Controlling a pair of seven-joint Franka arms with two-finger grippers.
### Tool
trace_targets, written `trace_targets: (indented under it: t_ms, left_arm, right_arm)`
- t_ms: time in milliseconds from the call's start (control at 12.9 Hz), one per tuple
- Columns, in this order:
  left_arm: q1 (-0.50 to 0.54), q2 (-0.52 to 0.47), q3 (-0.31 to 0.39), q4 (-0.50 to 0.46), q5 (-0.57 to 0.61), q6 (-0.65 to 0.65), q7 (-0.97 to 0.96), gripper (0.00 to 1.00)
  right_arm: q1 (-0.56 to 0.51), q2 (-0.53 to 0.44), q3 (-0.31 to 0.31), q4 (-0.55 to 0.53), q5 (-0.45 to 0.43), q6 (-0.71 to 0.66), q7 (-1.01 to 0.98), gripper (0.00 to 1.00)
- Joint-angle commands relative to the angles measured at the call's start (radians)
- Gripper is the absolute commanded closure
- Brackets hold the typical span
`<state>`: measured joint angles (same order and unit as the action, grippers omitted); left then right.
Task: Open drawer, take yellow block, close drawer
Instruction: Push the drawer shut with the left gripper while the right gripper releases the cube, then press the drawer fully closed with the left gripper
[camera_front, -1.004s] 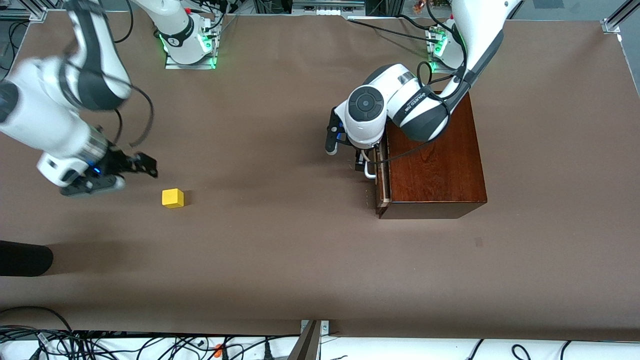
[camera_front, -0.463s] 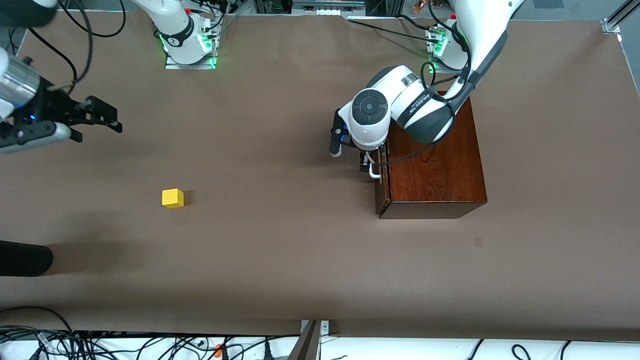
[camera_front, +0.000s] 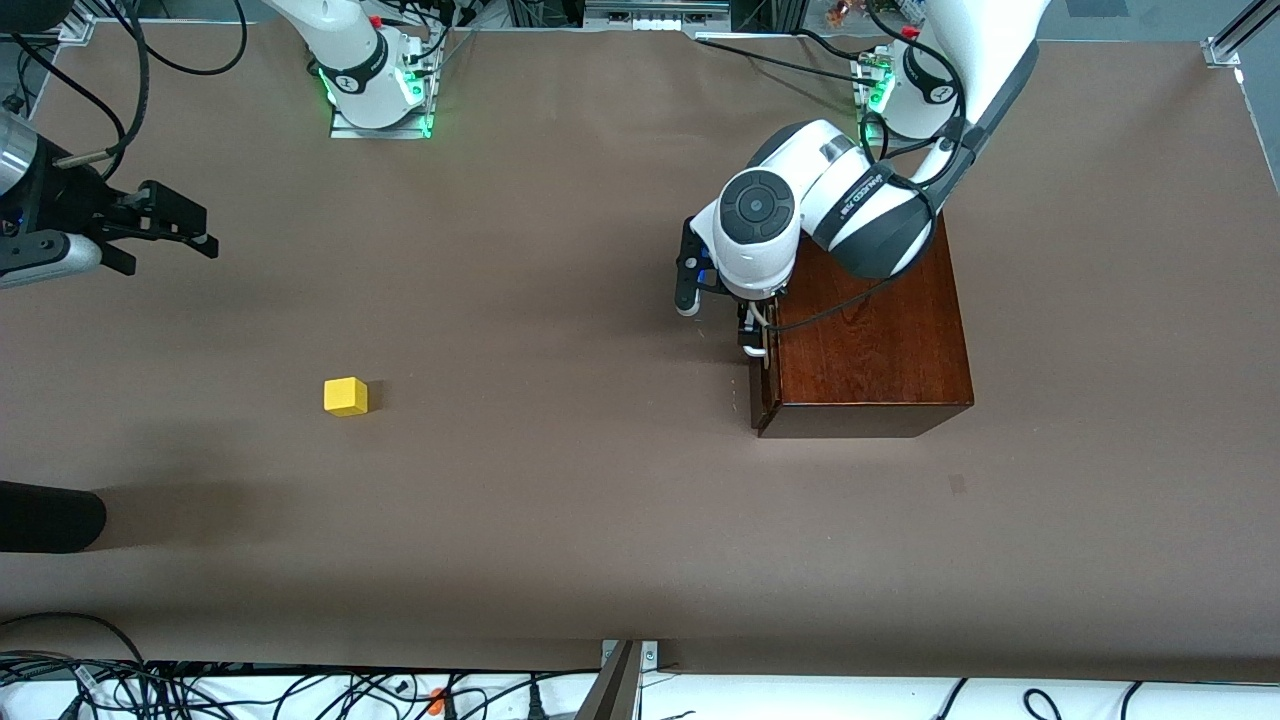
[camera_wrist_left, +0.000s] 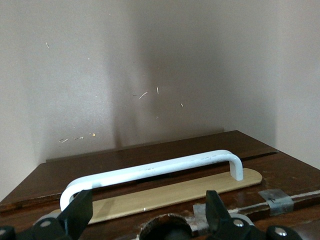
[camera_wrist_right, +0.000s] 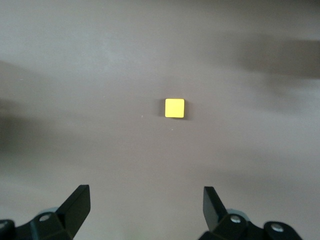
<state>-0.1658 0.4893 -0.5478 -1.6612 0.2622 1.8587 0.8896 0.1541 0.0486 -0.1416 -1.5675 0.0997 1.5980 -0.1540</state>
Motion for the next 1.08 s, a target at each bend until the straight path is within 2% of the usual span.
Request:
trace_targets:
  t_ms: [0,232,386,772,1004]
  left_arm:
    - [-0.001,-0.014,0.002,0.009,0.026,-0.030,0.006,0.00]
    - [-0.001,-0.063,-0.001,0.009,-0.001,-0.032,-0.001,0.00]
    - [0.015,-0.096,0.002,0.044,-0.117,-0.064,-0.015,0.00]
    - [0.129,-0.100,0.003,0.299,-0.136,-0.385,-0.273,0.00]
    - [0.257,-0.107,0.002,0.380,-0.124,-0.522,-0.330,0.00]
  right_arm:
    - [-0.010,0.013,-0.001,0.040,-0.028,-0.050,0.005,0.00]
    - [-0.011,0.033,0.001,0.055,-0.040,-0.027,0.016,0.00]
    - [-0.005,0.039,0.002,0.072,-0.043,-0.023,0.018,0.00]
    - [-0.010,0.042,-0.001,0.073,-0.041,-0.001,0.005,0.00]
    - [-0.010,0.042,-0.001,0.072,-0.041,-0.009,0.004,0.00]
